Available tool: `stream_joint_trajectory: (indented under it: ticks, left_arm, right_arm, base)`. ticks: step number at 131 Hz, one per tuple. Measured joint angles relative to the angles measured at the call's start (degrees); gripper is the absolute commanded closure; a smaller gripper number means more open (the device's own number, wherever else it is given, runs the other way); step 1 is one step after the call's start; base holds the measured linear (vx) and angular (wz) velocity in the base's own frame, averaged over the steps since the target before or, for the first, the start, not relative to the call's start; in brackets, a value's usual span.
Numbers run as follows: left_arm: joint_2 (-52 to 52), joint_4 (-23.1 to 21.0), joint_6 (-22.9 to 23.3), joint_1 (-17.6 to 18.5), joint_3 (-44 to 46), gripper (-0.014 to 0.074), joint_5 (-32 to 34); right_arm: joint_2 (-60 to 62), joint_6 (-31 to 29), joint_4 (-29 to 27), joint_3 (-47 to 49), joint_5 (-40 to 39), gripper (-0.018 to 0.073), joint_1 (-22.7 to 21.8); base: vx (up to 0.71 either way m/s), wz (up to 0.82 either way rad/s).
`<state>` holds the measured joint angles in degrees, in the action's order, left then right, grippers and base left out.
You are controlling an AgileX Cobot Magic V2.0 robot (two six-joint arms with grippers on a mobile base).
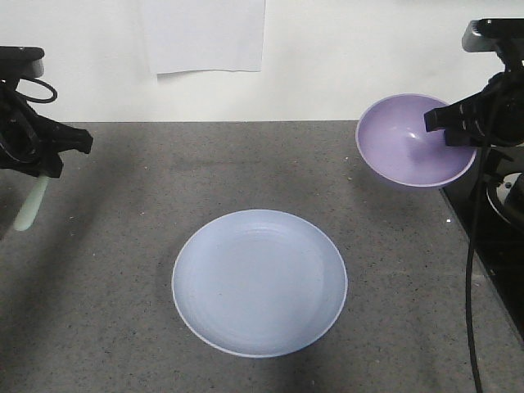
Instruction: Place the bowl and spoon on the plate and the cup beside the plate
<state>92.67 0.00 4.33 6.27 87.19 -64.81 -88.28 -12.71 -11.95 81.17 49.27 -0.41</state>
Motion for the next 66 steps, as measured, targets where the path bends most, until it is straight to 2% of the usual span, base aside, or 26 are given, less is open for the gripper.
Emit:
stream_joint_trajectory:
  ticks: [48,66]
  left_arm:
    - [0.0,0.0,0.0,0.0,0.0,0.0604,0.0]
    - [0.0,0.0,0.0,0.0,0.0,0.0603,0.0]
  right_arm:
    - [0.0,0.0,-0.1,0.0,-0.1,0.0563,0.0]
    - [0.0,0.7,-4.0,0.0,-0.7,0.0563,0.0]
  base:
    - [0.0,0.0]
    - [0.0,0.0]
